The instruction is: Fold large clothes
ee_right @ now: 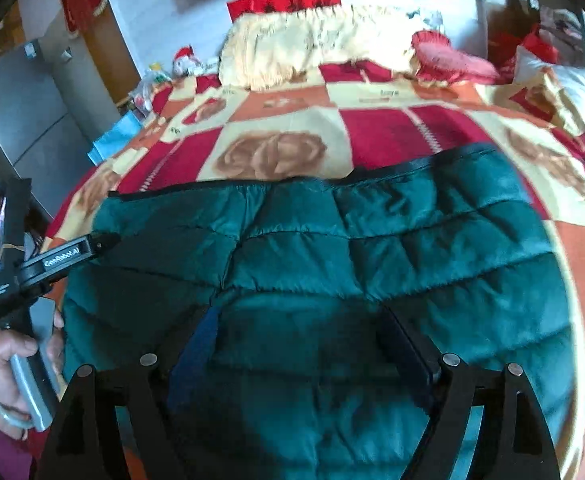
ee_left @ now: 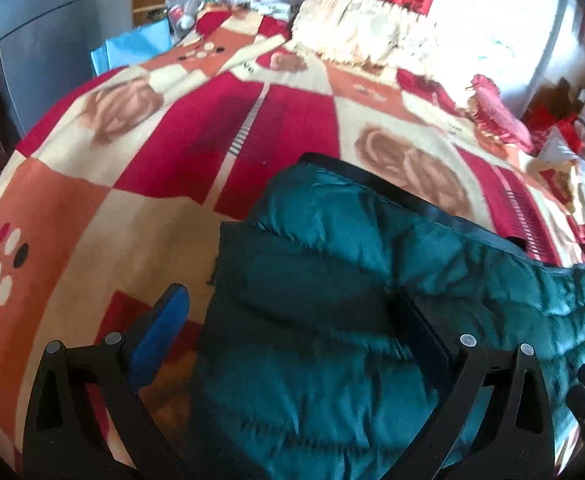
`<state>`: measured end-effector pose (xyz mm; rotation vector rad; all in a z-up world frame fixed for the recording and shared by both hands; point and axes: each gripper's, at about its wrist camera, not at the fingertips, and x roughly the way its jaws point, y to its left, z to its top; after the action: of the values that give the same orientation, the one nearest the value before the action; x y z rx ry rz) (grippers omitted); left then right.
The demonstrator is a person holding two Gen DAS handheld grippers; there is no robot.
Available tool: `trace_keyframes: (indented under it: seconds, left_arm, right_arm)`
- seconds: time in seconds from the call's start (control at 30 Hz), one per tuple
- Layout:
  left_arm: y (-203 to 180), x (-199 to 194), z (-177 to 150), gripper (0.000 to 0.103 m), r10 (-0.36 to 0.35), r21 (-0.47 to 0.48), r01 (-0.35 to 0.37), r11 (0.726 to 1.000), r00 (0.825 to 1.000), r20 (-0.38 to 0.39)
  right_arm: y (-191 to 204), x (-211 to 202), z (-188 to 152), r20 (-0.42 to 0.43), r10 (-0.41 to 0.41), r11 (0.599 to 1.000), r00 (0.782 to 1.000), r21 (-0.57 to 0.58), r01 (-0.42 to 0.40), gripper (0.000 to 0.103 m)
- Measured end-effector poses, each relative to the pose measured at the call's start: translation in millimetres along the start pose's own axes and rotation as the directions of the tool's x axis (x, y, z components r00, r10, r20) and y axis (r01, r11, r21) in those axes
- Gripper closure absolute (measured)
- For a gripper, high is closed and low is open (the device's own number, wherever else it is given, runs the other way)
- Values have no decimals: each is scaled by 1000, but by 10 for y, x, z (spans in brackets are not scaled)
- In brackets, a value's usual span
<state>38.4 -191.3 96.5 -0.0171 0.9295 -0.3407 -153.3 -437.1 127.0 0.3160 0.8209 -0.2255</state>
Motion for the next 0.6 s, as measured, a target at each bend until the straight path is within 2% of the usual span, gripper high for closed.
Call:
trace_keyframes:
  seconds: [0.17, 0.3, 0.43, 0.5, 0.6]
  left_arm:
    - [-18, -338, -172, 1, -51, 10, 50, 999, 997, 53]
    - [-97, -598, -358, 1, -56, 44, 52, 998, 993, 100]
    - [-163, -740, -526, 1, -58, 74, 51, 996, 993, 98]
    - [-182, -803, -603, 1, -60, 88, 52, 995, 994, 92]
    - [-190, -872, -694, 1, -58, 98, 49, 994, 994, 89]
  right_arm:
    - [-175, -377, -297, 57, -59, 998, 997, -4, 59, 21]
    - [-282, -215, -442, 1, -102, 995, 995, 23, 102, 21]
    - [-272, -67, -470, -14, -139, 990, 990, 19, 139, 19]
    - [-259, -105, -445, -19, -138, 990, 990, 29, 139, 19]
    - [-284, -270, -472, -9, -91, 993, 996, 77, 91, 19]
